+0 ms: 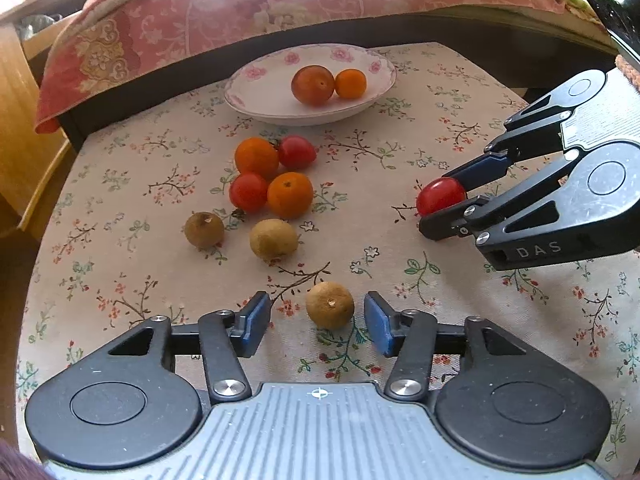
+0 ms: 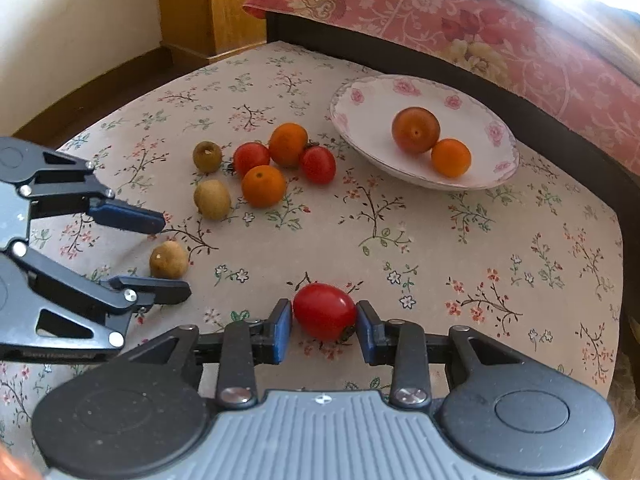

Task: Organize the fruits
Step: 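Carry both fruits to white plate while left tool releases brown fruit inside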

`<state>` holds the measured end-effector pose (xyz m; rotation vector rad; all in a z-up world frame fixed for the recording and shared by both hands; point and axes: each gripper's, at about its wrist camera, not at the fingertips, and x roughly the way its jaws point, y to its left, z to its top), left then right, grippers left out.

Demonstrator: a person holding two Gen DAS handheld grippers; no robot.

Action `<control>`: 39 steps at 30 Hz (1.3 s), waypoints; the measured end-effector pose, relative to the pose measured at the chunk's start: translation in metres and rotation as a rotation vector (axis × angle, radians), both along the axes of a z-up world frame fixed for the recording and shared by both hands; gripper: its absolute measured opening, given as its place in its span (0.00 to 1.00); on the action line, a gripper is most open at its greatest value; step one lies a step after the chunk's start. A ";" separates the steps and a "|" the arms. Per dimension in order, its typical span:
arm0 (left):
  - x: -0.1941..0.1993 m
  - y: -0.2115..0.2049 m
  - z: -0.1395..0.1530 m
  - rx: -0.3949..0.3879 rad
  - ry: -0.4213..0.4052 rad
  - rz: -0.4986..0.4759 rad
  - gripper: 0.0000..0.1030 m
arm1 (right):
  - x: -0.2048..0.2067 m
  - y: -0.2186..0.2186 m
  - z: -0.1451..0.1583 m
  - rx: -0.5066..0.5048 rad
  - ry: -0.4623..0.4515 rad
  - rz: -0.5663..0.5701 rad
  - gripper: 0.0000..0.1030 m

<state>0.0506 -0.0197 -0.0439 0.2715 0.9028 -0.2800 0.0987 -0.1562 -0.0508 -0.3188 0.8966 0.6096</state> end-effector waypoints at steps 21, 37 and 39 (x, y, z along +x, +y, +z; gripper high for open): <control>-0.001 -0.009 0.003 -0.043 0.050 -0.005 0.30 | 0.003 -0.005 0.002 0.028 0.024 -0.019 0.35; -0.002 -0.008 0.003 -0.035 0.061 0.011 0.32 | 0.009 -0.013 0.004 0.050 0.048 -0.062 0.35; -0.001 -0.008 0.003 -0.035 0.065 0.016 0.31 | 0.009 -0.013 0.005 0.048 0.047 -0.066 0.35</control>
